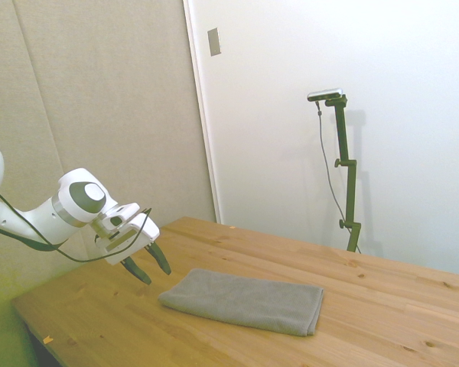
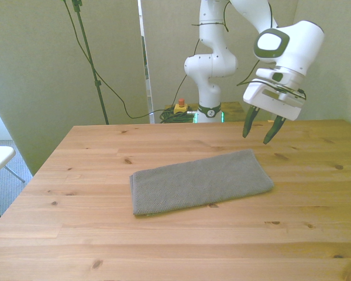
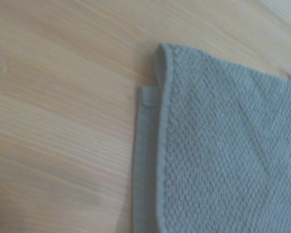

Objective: Fold the towel

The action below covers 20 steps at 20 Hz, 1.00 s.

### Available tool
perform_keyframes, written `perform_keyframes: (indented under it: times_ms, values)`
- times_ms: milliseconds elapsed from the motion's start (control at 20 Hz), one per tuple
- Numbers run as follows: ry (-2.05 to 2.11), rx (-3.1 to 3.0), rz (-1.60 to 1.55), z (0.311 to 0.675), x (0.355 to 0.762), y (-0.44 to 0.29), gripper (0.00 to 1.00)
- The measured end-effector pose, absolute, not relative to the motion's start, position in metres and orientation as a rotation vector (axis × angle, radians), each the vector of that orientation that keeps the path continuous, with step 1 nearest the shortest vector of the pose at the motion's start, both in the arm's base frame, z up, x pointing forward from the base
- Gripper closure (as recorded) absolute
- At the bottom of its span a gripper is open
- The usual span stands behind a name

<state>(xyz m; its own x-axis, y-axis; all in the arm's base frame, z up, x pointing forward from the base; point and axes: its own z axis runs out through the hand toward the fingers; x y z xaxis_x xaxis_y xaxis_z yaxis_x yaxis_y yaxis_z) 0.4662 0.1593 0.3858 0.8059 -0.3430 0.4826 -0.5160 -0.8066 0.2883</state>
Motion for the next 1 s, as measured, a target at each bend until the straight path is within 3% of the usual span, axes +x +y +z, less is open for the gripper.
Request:
perform_keyframes:
  times_ms: [350, 1000]
  values:
    - [-0.378, 2.447, 0.663, 0.349, 0.462, 0.192, 0.00]
    - [-0.415, 2.437, 0.592, 0.328, 0.456, 0.187, 0.00]
